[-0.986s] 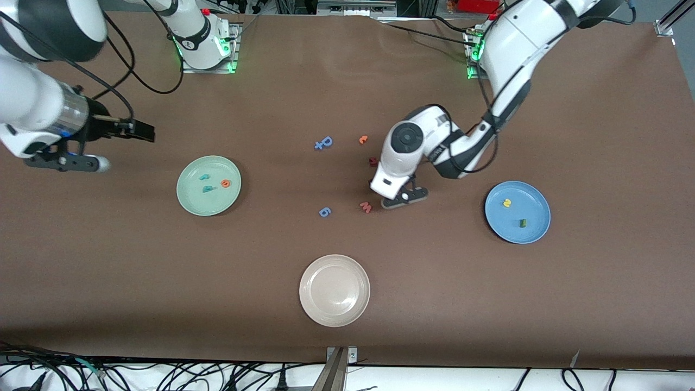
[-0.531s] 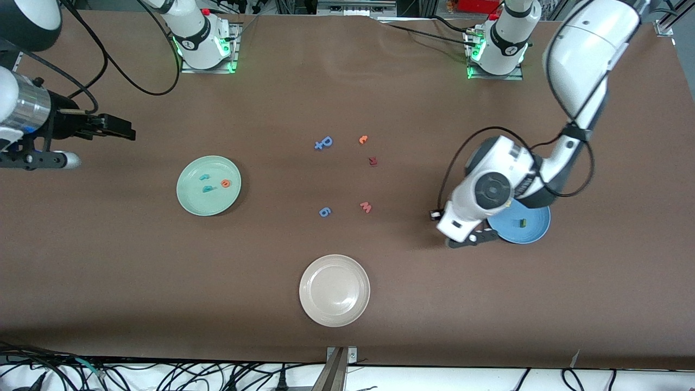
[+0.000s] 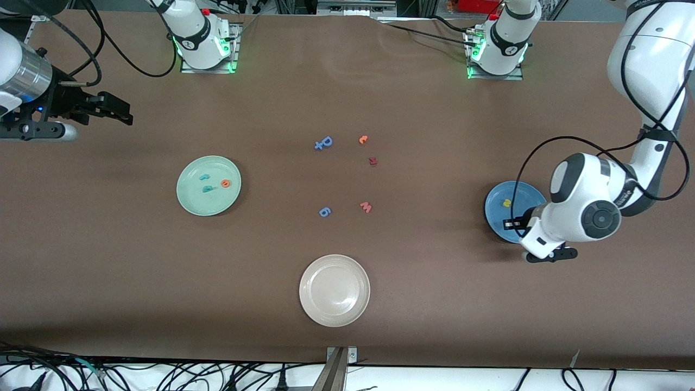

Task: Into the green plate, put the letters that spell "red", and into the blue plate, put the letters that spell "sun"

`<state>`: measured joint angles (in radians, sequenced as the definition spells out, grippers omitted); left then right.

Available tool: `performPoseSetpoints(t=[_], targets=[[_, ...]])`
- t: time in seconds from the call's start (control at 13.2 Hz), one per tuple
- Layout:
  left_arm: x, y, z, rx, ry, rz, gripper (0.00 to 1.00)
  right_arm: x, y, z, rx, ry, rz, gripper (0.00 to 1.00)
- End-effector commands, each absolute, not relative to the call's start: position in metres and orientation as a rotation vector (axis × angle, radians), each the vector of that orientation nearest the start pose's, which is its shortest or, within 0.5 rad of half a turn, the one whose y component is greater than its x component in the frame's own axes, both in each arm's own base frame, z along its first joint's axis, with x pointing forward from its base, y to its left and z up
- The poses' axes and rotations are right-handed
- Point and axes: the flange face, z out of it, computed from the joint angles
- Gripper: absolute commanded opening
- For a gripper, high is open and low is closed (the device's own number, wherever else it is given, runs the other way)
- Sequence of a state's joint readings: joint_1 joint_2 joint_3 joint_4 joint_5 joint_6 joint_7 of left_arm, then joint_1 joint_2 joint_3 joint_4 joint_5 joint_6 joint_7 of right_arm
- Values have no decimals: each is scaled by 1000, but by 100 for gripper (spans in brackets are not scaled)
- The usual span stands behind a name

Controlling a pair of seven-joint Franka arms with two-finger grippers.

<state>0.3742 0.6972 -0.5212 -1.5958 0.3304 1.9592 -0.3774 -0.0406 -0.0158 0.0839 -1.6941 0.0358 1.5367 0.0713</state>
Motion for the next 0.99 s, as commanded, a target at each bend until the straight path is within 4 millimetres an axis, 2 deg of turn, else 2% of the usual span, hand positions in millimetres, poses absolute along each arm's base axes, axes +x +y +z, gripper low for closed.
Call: performPoseSetpoints(t=[0.0,0.15,0.3,0.46,0.68,0.83,0.91], targets=[[660,-34,256,-3098,-185,392,100,548,16,581,-3146,60,171,100],[661,2,276,-3081,-242,395,100,544,6,587,-3146,72,154,100],[660,22,297,-3084,-152,380,100,543,12,590,-3153,50,152,100],[655,62,311,-3092,-55,389,100,545,10,588,-3153,50,135,100],[644,100,349,-3080,103,399,100,550,12,589,-3144,50,75,100],[636,114,389,-3062,121,386,100,549,18,593,-3145,41,58,100],[633,112,406,-3056,112,377,100,549,26,593,-3141,27,58,100]])
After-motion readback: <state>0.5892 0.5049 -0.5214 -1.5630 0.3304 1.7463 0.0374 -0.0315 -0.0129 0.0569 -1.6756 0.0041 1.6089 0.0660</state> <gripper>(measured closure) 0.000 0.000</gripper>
